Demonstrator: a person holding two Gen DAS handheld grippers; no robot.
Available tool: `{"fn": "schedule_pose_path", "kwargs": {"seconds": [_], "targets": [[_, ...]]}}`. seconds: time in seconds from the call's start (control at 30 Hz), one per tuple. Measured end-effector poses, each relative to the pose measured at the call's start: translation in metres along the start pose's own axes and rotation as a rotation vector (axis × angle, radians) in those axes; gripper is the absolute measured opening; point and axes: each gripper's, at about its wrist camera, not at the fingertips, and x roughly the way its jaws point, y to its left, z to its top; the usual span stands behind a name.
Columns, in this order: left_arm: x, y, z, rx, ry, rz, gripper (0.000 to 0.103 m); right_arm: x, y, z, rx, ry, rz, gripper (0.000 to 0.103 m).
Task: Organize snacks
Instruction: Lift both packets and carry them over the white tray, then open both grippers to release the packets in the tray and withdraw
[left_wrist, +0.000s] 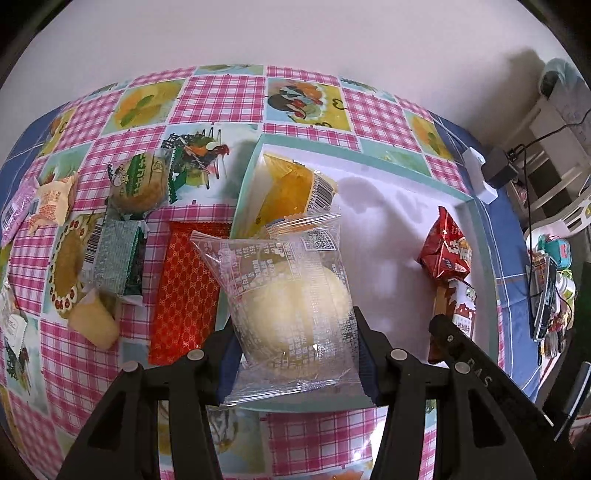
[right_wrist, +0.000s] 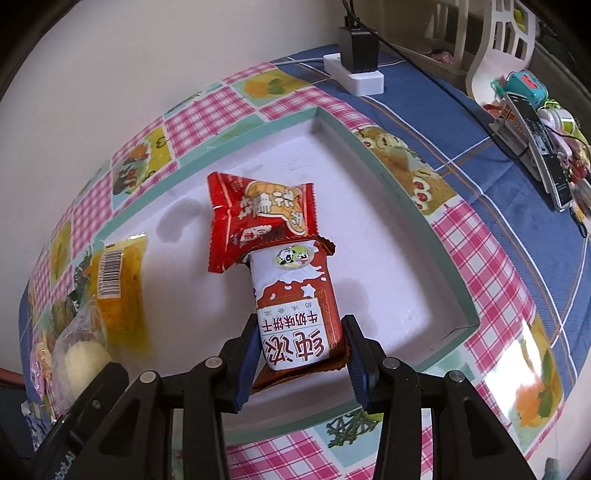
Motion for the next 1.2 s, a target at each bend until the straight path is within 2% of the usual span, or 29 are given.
{"fn": "schedule_pose_path", "kwargs": {"seconds": [0.43,0.53,0.73,0.87,0.97,1.0,1.03,1.07,1.2], "targets": [[0.002,0.001,0.0,-0.002,0.015,-0.013,0.057,-0.001,0.003,0.0,-0.009,0.008,0.013,0.046],[-0.001,0.0,0.001,-0.004,0.01,-0.015,0.071,-0.001,0.004,0.0,-0.016,0.01,0.014,0.046],[-0.013,0.004,0.004,-0.015,-0.014,-0.012,0.071,-0.004,0.008,0.001,-0.033,0.001,0.021,0.046],[-0.02,0.011,0.007,-0.03,-0.023,0.055,0.072,-0.003,0.009,0.001,-0.039,0.002,0.018,0.045],[-0.024,0.022,0.009,-0.053,-0.039,0.132,0.074,-0.003,0.013,0.001,-0.054,0.003,0.018,0.046],[-0.025,0.027,0.01,-0.064,-0.043,0.16,0.077,-0.003,0.015,0.0,-0.064,0.003,0.016,0.048],[-0.025,0.033,0.01,-0.075,-0.044,0.188,0.086,-0.003,0.017,0.0,-0.072,0.003,0.018,0.055],[-0.025,0.036,0.011,-0.083,-0.045,0.207,0.09,-0.002,0.02,0.0,-0.081,0.003,0.022,0.058],[-0.023,0.052,0.012,-0.109,-0.046,0.263,0.091,-0.003,0.03,-0.002,-0.128,-0.007,0.02,0.071]]}}
